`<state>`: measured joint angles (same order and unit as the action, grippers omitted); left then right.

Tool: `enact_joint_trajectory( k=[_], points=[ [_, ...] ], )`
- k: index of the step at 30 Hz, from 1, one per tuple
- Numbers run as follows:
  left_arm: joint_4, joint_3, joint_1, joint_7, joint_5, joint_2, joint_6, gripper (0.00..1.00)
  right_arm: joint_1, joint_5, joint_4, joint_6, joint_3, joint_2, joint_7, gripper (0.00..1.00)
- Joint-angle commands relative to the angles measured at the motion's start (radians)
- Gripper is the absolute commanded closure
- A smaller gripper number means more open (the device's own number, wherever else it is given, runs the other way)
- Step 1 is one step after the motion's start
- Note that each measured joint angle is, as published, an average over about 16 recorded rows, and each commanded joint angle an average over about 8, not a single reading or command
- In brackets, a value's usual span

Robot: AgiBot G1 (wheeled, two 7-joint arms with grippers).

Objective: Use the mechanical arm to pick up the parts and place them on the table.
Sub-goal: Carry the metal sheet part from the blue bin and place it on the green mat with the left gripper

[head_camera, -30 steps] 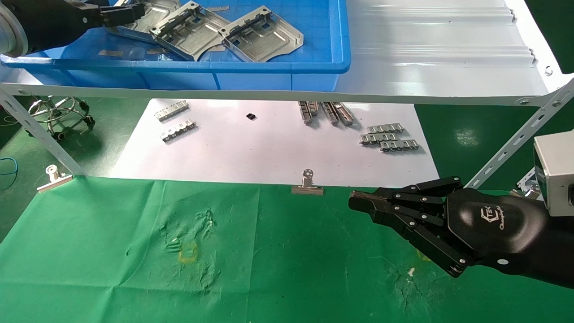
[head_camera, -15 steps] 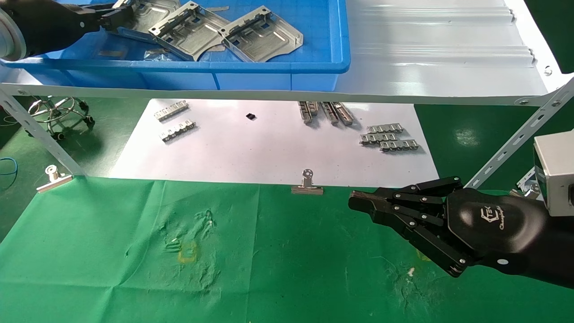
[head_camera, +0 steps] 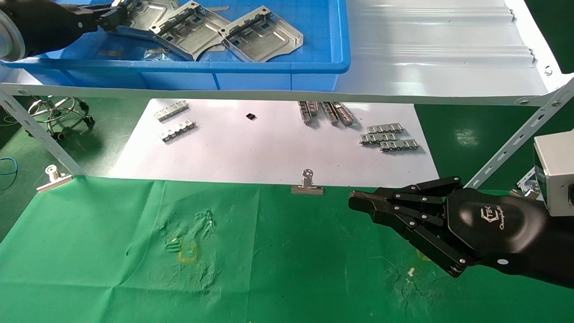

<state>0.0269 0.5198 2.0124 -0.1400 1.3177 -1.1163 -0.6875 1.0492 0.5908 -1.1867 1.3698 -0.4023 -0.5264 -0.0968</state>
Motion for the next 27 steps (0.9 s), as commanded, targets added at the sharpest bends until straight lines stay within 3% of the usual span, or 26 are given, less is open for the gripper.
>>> enact_joint_trajectory(
  k=[1, 16, 21, 27],
  points=[
    [0.000, -0.002, 0.002, 0.002, -0.002, 0.000, 0.000, 1.00, 0.000, 0.000, 0.000, 0.000, 0.000, 0.000, 0.000, 1.00],
    [0.034, -0.039, -0.002, 0.099, -0.055, 0.019, 0.005, 1.00, 0.000, 0.000, 0.000, 0.000, 0.000, 0.000, 0.000, 1.00],
    [0.054, -0.061, -0.002, 0.128, -0.088, 0.046, -0.088, 1.00, 0.000, 0.000, 0.000, 0.000, 0.000, 0.000, 0.000, 1.00],
    [0.101, -0.090, -0.018, 0.179, -0.138, 0.100, -0.298, 1.00, 0.000, 0.000, 0.000, 0.000, 0.000, 0.000, 0.000, 1.00]
  ],
)
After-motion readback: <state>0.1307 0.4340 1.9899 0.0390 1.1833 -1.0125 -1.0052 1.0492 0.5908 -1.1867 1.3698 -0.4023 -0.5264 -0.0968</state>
